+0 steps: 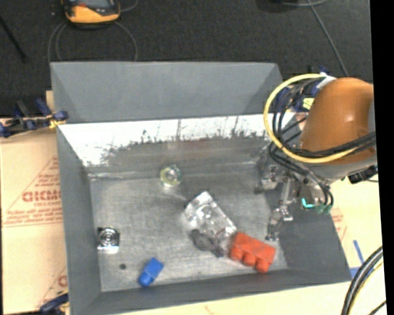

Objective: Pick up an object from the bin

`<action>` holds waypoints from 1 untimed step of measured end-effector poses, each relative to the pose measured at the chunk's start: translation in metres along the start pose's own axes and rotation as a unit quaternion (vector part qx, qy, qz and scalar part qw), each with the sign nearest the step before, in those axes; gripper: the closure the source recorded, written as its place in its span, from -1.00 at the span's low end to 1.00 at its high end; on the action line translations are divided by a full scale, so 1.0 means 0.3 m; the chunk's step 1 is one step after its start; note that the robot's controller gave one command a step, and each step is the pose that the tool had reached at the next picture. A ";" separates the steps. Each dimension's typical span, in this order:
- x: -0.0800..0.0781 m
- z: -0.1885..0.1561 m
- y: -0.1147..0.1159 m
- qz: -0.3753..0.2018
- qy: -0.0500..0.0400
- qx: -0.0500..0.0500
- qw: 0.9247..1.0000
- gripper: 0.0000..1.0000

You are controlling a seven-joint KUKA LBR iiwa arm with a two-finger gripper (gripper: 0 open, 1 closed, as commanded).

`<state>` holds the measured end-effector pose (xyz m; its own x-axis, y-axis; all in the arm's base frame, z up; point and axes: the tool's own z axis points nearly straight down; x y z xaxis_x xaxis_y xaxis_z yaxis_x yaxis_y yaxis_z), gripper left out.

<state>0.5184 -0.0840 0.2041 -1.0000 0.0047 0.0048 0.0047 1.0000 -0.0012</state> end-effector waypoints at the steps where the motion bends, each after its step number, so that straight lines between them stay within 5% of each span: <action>1: 0.092 0.443 0.100 -0.036 -0.008 0.001 0.999 -1.00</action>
Offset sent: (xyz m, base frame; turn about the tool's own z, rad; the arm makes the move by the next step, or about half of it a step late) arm -0.0315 0.0322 -0.1341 -0.0780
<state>0.4903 -0.0539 0.0714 -0.9977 -0.0666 -0.0120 -0.0665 0.9978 -0.0039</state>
